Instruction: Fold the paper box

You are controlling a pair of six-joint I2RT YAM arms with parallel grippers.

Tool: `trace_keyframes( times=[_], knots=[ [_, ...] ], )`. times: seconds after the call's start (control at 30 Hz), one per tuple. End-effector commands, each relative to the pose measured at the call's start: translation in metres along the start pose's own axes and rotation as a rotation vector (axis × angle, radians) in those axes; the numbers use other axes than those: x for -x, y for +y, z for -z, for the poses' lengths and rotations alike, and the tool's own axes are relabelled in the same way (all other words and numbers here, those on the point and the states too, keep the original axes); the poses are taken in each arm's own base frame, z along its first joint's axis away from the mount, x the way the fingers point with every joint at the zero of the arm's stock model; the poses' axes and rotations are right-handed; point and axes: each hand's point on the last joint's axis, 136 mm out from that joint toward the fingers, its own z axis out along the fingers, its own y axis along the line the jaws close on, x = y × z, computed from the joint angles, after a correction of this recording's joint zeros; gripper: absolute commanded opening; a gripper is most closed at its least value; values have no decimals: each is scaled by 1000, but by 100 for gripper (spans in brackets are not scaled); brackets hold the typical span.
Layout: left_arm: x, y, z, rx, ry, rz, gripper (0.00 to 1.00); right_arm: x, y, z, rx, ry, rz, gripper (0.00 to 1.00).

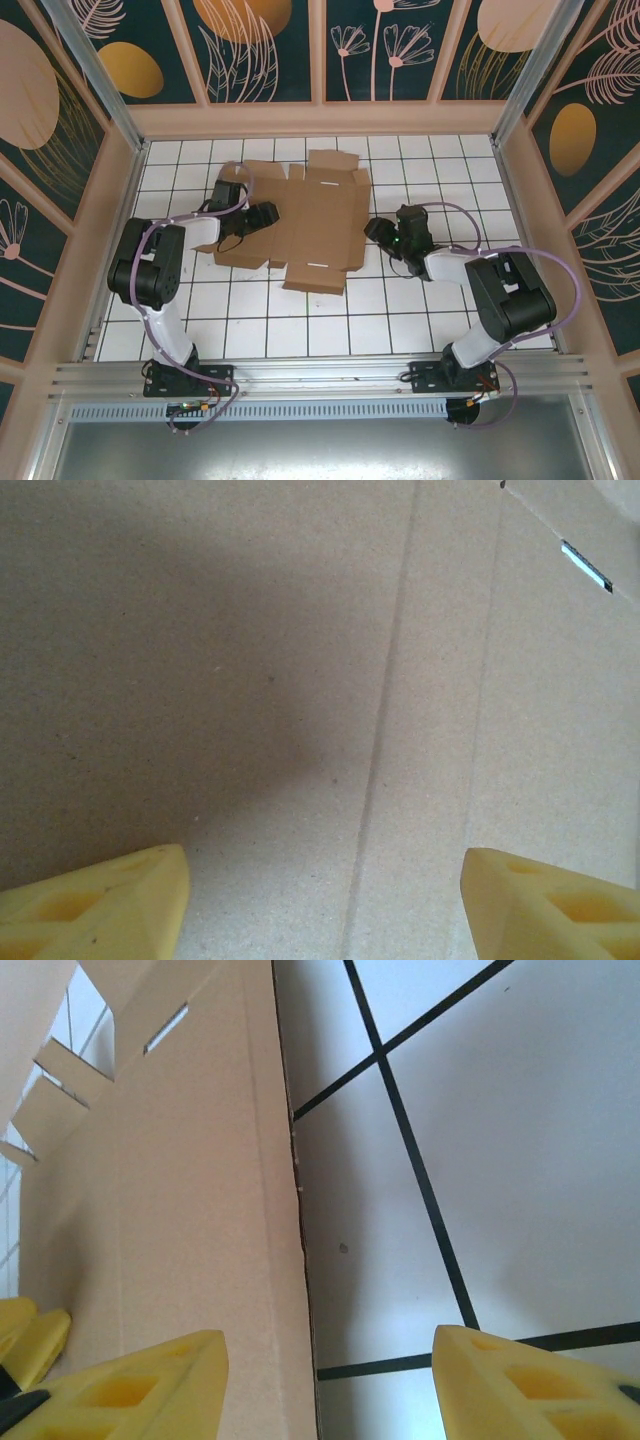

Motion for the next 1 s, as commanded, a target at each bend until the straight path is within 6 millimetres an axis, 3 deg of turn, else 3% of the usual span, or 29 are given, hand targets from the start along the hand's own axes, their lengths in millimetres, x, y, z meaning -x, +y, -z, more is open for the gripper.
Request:
trace_keyframes(
  times=[0.0,0.2,0.37,0.67,0.83,0.97],
  knots=[
    [-42,18,-3,23,109,115,73,21,20,2,80,-99,-15,56],
    [-56,23,7,17,102,180,77,16,20,-11,87,-64,0,51],
    [-53,25,5,37,110,149,81,15,16,-23,88,-43,21,50],
    [-52,23,3,32,112,136,81,17,27,-46,155,3,51,46],
    [-51,23,5,31,109,131,81,18,23,-56,126,14,71,31],
    [-51,22,6,28,108,128,81,20,19,-59,91,18,99,14]
  ],
)
